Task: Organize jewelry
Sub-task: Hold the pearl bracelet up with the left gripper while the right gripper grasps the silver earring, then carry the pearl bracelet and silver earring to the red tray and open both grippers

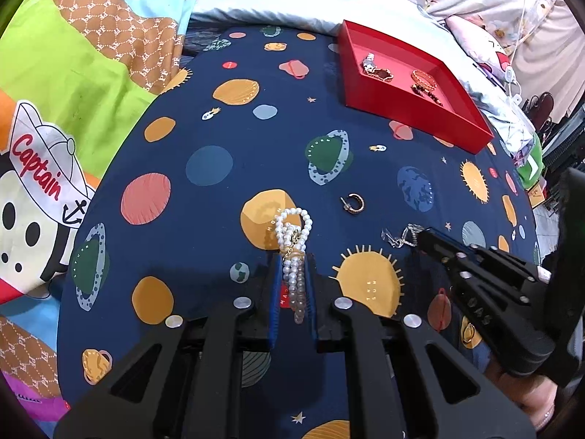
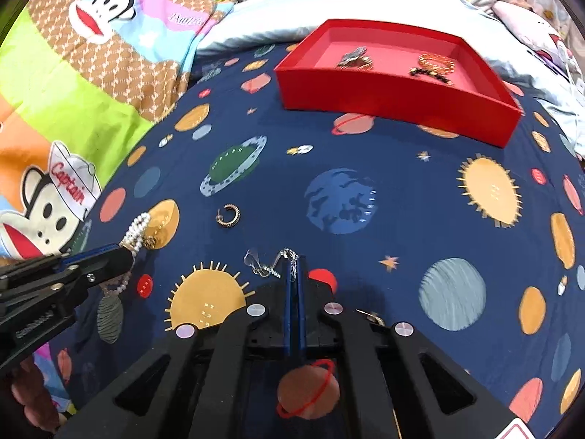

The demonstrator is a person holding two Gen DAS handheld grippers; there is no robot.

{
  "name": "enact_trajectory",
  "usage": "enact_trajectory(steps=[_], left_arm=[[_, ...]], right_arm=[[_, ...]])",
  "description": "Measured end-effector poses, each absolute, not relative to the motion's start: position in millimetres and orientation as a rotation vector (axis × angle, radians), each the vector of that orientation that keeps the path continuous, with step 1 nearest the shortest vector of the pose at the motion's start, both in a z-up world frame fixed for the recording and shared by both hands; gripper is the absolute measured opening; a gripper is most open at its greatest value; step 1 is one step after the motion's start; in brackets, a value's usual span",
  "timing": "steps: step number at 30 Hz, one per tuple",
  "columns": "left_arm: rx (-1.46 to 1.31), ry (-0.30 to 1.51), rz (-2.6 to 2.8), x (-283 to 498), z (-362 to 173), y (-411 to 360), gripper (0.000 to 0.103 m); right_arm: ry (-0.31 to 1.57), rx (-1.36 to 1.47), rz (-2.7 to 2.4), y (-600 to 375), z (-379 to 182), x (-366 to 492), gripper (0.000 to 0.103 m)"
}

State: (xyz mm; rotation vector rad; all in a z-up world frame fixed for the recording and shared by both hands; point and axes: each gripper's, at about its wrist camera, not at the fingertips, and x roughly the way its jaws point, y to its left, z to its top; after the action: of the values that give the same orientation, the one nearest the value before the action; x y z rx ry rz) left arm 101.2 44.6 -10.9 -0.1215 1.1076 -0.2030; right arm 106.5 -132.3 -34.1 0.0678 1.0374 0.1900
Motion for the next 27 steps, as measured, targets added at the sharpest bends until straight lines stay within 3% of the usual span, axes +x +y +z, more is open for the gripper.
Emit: enact_trajectory(steps=[27], left_arm=[[-0.063, 1.003, -0.346, 112, 41, -2, 0.011]], right_arm=[[0.855, 0.168, 0.025, -233, 52, 81, 0.003]])
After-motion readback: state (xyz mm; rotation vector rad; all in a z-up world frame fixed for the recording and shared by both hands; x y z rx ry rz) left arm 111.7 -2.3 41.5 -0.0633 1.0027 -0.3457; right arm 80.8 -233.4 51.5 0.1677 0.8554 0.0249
